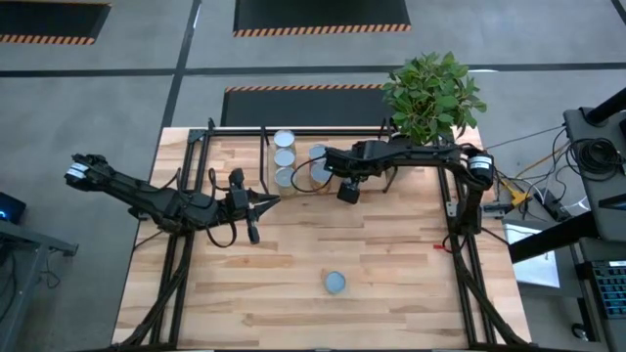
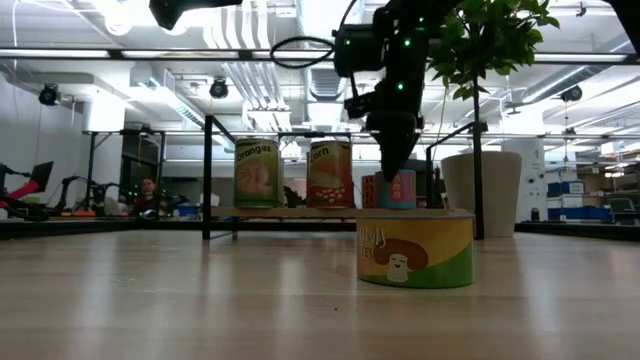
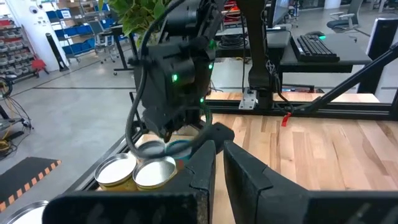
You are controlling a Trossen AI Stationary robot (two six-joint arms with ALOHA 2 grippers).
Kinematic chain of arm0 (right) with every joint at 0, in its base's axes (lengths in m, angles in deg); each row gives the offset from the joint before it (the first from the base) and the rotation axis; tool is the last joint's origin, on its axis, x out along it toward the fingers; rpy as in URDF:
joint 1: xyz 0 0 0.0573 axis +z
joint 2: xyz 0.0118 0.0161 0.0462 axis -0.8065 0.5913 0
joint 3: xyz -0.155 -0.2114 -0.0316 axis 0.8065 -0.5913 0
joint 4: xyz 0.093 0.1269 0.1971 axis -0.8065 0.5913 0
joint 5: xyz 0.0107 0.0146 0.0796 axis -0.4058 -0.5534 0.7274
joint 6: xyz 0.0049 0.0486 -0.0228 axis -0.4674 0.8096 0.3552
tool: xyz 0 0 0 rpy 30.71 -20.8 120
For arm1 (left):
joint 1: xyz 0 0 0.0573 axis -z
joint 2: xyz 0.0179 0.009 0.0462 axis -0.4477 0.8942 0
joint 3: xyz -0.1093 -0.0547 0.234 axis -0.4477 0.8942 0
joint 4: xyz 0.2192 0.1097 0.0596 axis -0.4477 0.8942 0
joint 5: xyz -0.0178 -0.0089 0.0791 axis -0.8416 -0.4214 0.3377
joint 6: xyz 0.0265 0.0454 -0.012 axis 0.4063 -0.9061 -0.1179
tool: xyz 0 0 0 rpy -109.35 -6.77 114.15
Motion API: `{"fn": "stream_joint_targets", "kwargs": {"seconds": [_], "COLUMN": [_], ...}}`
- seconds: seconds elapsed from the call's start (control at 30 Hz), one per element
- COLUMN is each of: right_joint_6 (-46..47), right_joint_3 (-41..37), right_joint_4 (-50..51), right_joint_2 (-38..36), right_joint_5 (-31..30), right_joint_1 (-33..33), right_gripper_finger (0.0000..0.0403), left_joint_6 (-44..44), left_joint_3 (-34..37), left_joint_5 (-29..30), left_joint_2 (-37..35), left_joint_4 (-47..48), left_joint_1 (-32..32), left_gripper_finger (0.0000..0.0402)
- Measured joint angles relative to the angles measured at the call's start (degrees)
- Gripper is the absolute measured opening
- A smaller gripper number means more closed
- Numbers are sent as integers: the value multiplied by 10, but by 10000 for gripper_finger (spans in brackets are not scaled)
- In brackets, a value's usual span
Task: Pick and place cans onto a shelf
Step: Put the canned mixed fruits on the shelf
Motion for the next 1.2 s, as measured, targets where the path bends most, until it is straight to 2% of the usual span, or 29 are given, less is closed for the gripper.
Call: {"fn": "stream_joint_targets", "kwargs": {"seconds": [0.23, 0.37, 0.47, 0.7, 0.73, 1.2], "right_joint_6": [0, -12, -41, -83, -85, -74], "right_joint_3": [0, 0, -6, -47, -51, -70], "right_joint_4": [0, 1, 0, -38, -46, -104], "right_joint_2": [-50, -69, -69, -64, -64, -48], "right_joint_5": [0, 5, 11, 10, 9, 0], "right_joint_1": [2, 2, 1, 1, 1, 1], "right_gripper_finger": [330, 298, 236, 33, 23, 17], "left_joint_6": [-6, -6, -6, -6, -6, -6], "left_joint_3": [0, 0, 0, 0, 0, 0], "left_joint_5": [0, 0, 0, 0, 0, 0], "left_joint_2": [0, 0, 0, 0, 0, 0], "left_joint_4": [-6, -7, -7, -8, -8, -9], "left_joint_1": [0, 0, 0, 0, 0, 0], "left_gripper_finger": [15, 15, 15, 15, 15, 15]}}
